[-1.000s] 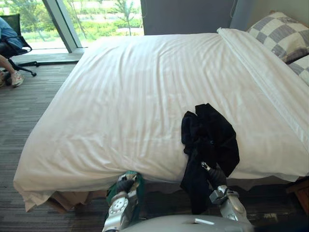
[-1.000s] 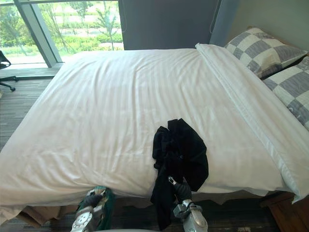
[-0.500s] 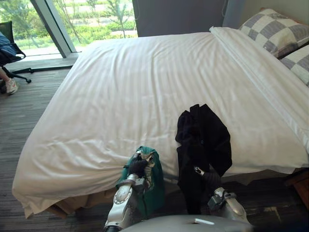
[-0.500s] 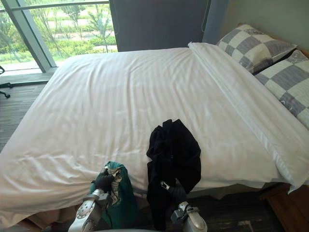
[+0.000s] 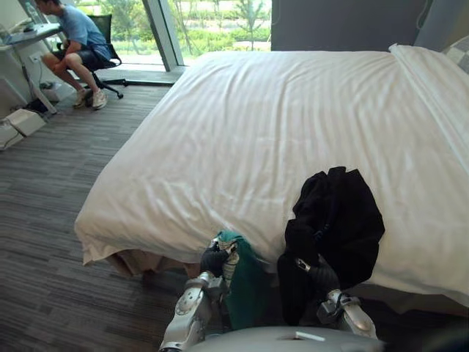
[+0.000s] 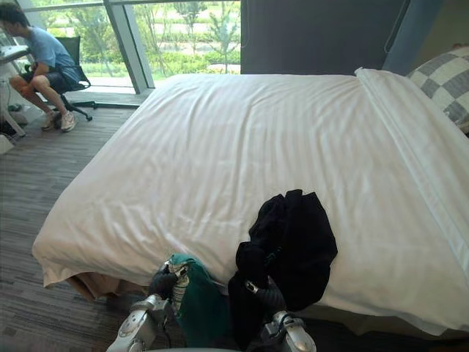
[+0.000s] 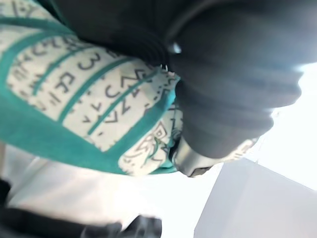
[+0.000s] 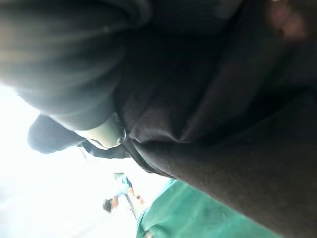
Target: Tidy the bed and pick cloth on bed and put in laundry
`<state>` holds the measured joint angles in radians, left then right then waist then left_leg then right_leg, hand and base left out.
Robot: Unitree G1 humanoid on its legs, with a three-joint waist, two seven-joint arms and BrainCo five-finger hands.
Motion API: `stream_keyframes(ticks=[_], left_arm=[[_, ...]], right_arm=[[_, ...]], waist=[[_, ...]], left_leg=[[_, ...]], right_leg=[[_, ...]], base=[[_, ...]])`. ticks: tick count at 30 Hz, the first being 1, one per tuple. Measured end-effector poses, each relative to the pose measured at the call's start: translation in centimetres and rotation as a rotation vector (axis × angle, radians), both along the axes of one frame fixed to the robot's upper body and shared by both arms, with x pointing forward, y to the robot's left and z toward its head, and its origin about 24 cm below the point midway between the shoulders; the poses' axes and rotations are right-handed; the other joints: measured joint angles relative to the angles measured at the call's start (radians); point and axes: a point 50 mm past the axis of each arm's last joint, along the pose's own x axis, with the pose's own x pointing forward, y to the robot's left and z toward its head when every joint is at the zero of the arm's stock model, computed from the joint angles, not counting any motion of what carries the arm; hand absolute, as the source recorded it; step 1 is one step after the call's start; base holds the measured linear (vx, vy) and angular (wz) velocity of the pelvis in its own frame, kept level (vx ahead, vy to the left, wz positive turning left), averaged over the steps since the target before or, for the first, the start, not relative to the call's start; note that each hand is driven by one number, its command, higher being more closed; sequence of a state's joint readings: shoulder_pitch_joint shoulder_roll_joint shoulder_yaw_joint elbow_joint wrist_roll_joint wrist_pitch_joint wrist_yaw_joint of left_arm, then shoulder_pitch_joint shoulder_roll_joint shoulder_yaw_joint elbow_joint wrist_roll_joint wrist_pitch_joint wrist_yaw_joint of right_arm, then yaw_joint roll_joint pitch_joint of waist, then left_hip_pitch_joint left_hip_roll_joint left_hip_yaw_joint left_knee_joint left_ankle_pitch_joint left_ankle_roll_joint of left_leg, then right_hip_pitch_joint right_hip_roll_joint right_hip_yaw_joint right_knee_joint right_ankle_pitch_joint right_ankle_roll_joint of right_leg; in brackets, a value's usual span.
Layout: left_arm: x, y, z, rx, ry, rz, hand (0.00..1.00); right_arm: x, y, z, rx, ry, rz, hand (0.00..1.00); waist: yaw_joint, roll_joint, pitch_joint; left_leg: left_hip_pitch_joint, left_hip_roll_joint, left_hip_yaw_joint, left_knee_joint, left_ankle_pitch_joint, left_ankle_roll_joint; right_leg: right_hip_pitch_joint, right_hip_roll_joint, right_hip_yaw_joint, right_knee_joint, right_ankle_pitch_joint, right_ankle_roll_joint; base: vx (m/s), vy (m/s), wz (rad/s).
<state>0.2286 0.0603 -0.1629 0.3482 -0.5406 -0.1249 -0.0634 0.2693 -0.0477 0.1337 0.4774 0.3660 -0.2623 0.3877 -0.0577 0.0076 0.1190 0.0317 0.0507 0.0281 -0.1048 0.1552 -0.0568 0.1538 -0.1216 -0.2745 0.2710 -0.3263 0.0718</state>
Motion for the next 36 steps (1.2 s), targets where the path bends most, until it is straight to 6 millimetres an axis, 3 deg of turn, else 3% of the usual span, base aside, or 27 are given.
stream_keyframes(ticks=[2,3,4,5,6,8,9,10,11,12,13,14,15,18,20,21,23,24,27,30,34,36], left_arm=[[-0.2,0.7,0.0,0.014,0.001,0.052,1.00],[-0.2,1.0,0.0,0.018,0.002,0.066,1.00],[-0.4,1.4,-0.1,0.021,0.007,0.087,1.00],[-0.5,1.3,-0.1,0.015,0.004,0.093,1.00],[-0.5,1.3,-0.1,0.014,0.001,0.091,1.00],[-1.2,1.2,-0.2,0.002,0.002,0.095,1.00],[-0.9,1.4,0.2,-0.011,-0.025,0.121,1.00],[-0.8,1.7,0.5,-0.014,-0.043,0.143,1.00],[-0.6,2.5,0.6,-0.007,-0.053,0.173,1.00],[-0.6,2.6,0.8,-0.008,-0.063,0.173,1.00],[-1.1,2.6,0.5,-0.008,-0.052,0.172,1.00],[-1.7,2.7,0.3,-0.008,-0.034,0.177,1.00],[-2.2,2.6,0.0,-0.011,-0.022,0.159,1.00],[-2.3,2.2,0.4,-0.027,-0.052,0.119,1.00],[-2.0,2.1,0.7,-0.033,-0.075,0.100,1.00],[-1.8,2.3,1.0,-0.028,-0.089,0.088,1.00],[-1.7,2.7,1.0,-0.010,-0.086,0.072,1.00],[-1.7,2.8,1.0,-0.006,-0.084,0.063,1.00],[-0.7,2.3,1.4,0.007,-0.100,0.028,1.00],[0.3,1.6,1.6,0.008,-0.106,-0.006,1.00],[1.1,1.2,1.5,0.012,-0.101,-0.018,1.00],[1.1,1.5,1.3,0.014,-0.092,-0.020,1.00]], right_arm=[[0.0,0.1,0.0,0.015,-0.001,-0.009,1.00],[0.0,0.1,0.2,0.016,-0.006,-0.015,1.00],[0.2,0.3,0.5,0.021,-0.018,-0.030,1.00],[0.5,0.0,0.9,0.015,-0.039,-0.050,1.00],[0.7,-0.2,1.1,0.014,-0.048,-0.060,1.00],[1.1,-1.0,1.2,-0.005,-0.049,-0.086,1.00],[1.6,-1.7,1.5,-0.028,-0.061,-0.085,1.00],[2.2,-1.7,1.8,-0.028,-0.080,-0.084,1.00],[2.4,-1.6,2.0,-0.020,-0.078,-0.097,1.00],[2.8,-1.6,2.2,-0.024,-0.091,-0.096,1.00],[2.9,-1.6,2.3,-0.026,-0.092,-0.098,1.00],[2.9,-1.7,2.5,-0.031,-0.101,-0.100,1.00],[3.0,-1.9,2.6,-0.034,-0.106,-0.112,1.00],[3.0,-2.2,2.9,-0.035,-0.115,-0.137,1.00],[2.9,-2.5,2.8,-0.043,-0.108,-0.150,1.00],[2.8,-2.6,2.8,-0.041,-0.104,-0.161,1.00],[2.8,-2.4,2.7,-0.036,-0.097,-0.177,1.00],[2.8,-2.4,2.6,-0.040,-0.090,-0.192,1.00],[2.7,-2.1,2.5,-0.045,-0.075,-0.205,1.00],[2.2,-1.5,2.1,-0.044,-0.050,-0.194,1.00],[1.0,-1.7,1.1,-0.050,0.000,-0.207,1.00],[0.6,-2.0,0.6,-0.048,0.028,-0.223,1.00]], waist=[[0.008,-0.009,-0.001],[0.012,-0.020,0.004],[0.010,-0.047,0.003],[0.010,-0.063,0.008],[0.011,-0.061,0.007],[0.015,-0.028,0.011],[0.007,0.012,0.013],[0.006,0.005,0.010],[-0.004,-0.001,0.021],[0.012,-0.013,0.031],[0.019,-0.012,0.030],[0.021,0.011,0.024],[0.012,0.016,0.024],[0.019,0.020,0.010],[0.019,0.024,0.008],[0.021,0.030,0.006],[0.023,0.011,0.018],[0.021,0.011,0.021],[0.019,0.025,0.033],[0.017,0.025,0.035],[-0.001,0.013,0.036],[-0.004,-0.022,0.031]], left_leg=[[-0.036,-0.009,-0.010,0.000,0.019,0.025],[-0.047,-0.018,0.038,0.000,-0.011,0.120],[-0.047,-0.023,0.170,0.004,-0.060,0.209],[-0.062,-0.022,0.265,0.038,-0.076,0.234],[-0.081,-0.018,0.289,0.081,-0.070,0.234],[-0.116,-0.023,0.321,0.164,-0.017,0.226],[-0.118,-0.022,0.268,0.110,0.006,0.214],[-0.116,-0.034,0.260,0.071,-0.005,0.241],[-0.127,-0.030,0.356,0.099,-0.091,0.227],[-0.138,0.001,0.454,0.209,-0.141,0.208],[-0.131,0.015,0.484,0.255,-0.143,0.208],[-0.102,0.027,0.501,0.263,-0.141,0.149],[-0.088,-0.004,0.482,0.230,-0.138,0.145],[-0.052,-0.082,0.453,0.070,-0.124,0.150],[-0.030,-0.097,0.452,0.015,-0.110,0.159],[-0.025,-0.104,0.422,0.003,-0.076,0.177],[-0.004,-0.117,0.369,0.008,-0.081,0.196],[0.008,-0.114,0.328,0.009,-0.085,0.209],[0.024,-0.104,0.250,0.024,-0.103,0.217],[0.025,-0.106,0.193,0.063,-0.126,0.184],[0.031,-0.119,0.076,0.083,-0.117,0.162],[0.031,-0.150,0.034,0.080,-0.107,0.149]], right_leg=[[0.006,-0.011,-0.075,0.008,-0.005,-0.009],[0.020,-0.028,-0.128,0.006,-0.006,-0.010],[0.048,-0.049,-0.184,-0.012,-0.003,-0.010],[0.066,-0.058,-0.209,-0.007,-0.005,-0.017],[0.072,-0.061,-0.208,0.005,-0.010,-0.026],[0.063,-0.065,-0.192,0.121,-0.030,-0.093],[0.047,0.004,-0.130,0.053,-0.066,-0.103],[0.038,0.030,-0.114,-0.025,-0.021,-0.110],[0.068,0.021,-0.167,-0.090,0.038,-0.092],[0.081,-0.007,-0.216,-0.090,0.048,-0.092],[0.084,-0.014,-0.227,-0.084,0.047,-0.090],[0.104,-0.018,-0.249,-0.068,0.037,-0.074],[0.112,-0.035,-0.285,-0.040,0.027,-0.056],[0.129,-0.065,-0.369,-0.030,0.039,-0.025],[0.134,-0.070,-0.423,-0.013,0.069,0.008],[0.134,-0.079,-0.440,0.030,0.070,0.008],[0.126,-0.118,-0.454,0.147,0.089,-0.002],[0.099,-0.145,-0.451,0.251,0.078,-0.014],[0.026,-0.198,-0.444,0.372,0.012,-0.042],[-0.061,-0.188,-0.317,0.358,0.010,-0.031],[-0.109,-0.060,-0.067,0.187,0.020,-0.014],[-0.109,-0.023,0.043,0.068,0.101,-0.028]], base=[[0.03,-0.053,1.00],[0.07,-0.016,1.54],[0.11,0.004,1.92],[0.13,0.005,1.94],[0.13,0.029,2.05],[0.08,0.067,2.00],[0.02,0.038,1.79],[-0.01,0.035,2.11],[0.04,0.051,1.72],[0.07,0.046,1.43],[0.10,0.010,0.75],[0.11,0.039,0.80],[0.09,0.064,0.91],[0.03,0.084,0.96],[0.07,0.065,1.05],[0.13,0.055,1.03],[0.15,0.044,0.84],[0.16,0.050,0.65],[0.21,0.069,0.86],[0.16,0.042,0.74],[0.13,-0.085,0.92],[0.07,-0.154,0.69]])
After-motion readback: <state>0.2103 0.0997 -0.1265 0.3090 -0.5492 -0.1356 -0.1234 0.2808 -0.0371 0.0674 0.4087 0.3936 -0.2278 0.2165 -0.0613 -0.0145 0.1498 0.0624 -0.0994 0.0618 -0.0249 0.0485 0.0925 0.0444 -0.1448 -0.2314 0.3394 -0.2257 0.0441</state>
